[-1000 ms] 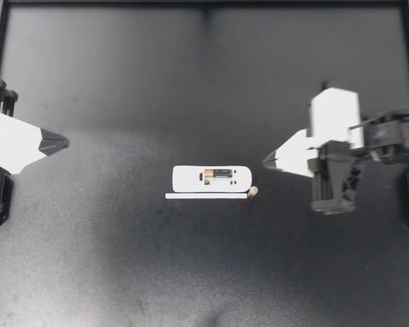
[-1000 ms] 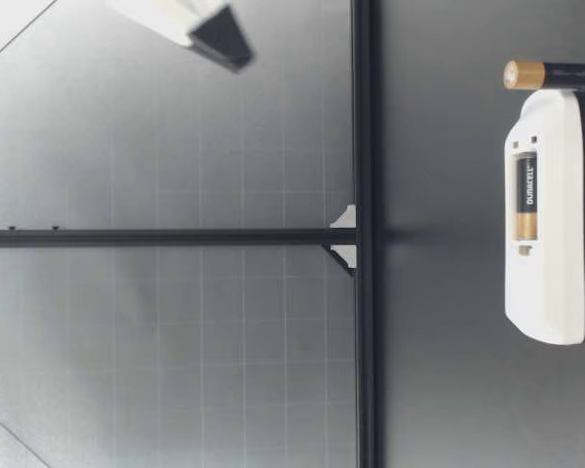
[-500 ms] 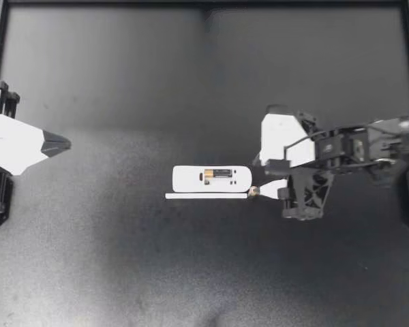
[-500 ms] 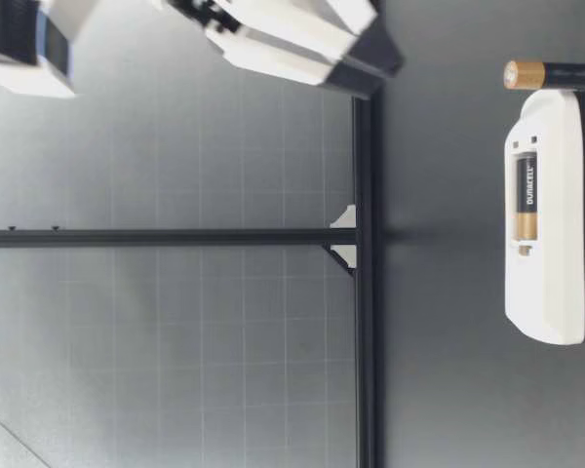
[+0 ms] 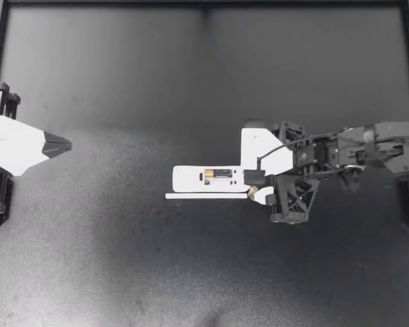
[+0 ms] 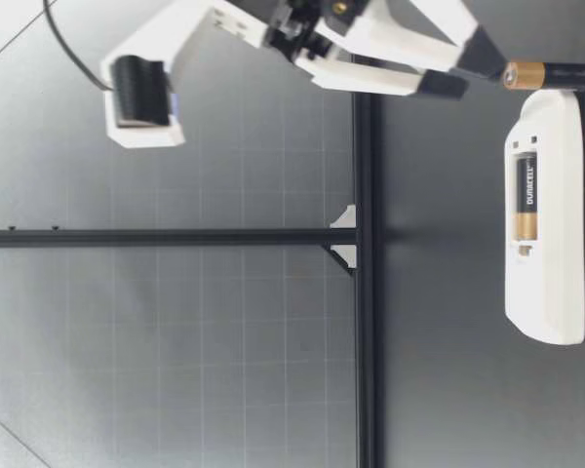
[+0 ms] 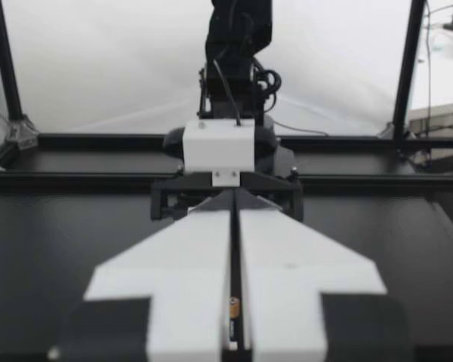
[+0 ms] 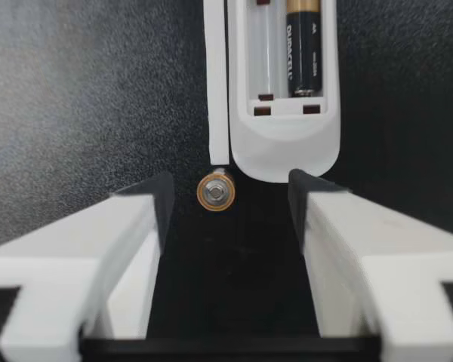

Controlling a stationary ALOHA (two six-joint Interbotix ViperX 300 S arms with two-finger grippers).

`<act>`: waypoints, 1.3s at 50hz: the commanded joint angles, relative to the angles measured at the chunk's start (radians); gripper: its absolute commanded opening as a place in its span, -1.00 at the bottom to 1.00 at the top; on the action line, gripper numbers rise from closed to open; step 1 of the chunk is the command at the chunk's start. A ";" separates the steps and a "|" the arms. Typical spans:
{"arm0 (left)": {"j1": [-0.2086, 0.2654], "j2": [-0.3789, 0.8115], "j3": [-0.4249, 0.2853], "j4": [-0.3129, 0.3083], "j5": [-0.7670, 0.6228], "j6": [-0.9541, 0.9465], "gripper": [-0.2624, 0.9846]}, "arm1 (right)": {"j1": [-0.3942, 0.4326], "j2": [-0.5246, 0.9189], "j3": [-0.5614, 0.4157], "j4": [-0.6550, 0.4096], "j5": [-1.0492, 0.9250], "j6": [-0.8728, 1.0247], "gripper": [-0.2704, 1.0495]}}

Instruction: Place the battery into the slot of the remote controller.

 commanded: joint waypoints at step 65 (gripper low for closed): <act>0.014 0.216 -0.067 -0.020 0.058 -0.005 -0.89 | 0.015 -0.103 0.037 0.006 -0.187 0.012 -0.51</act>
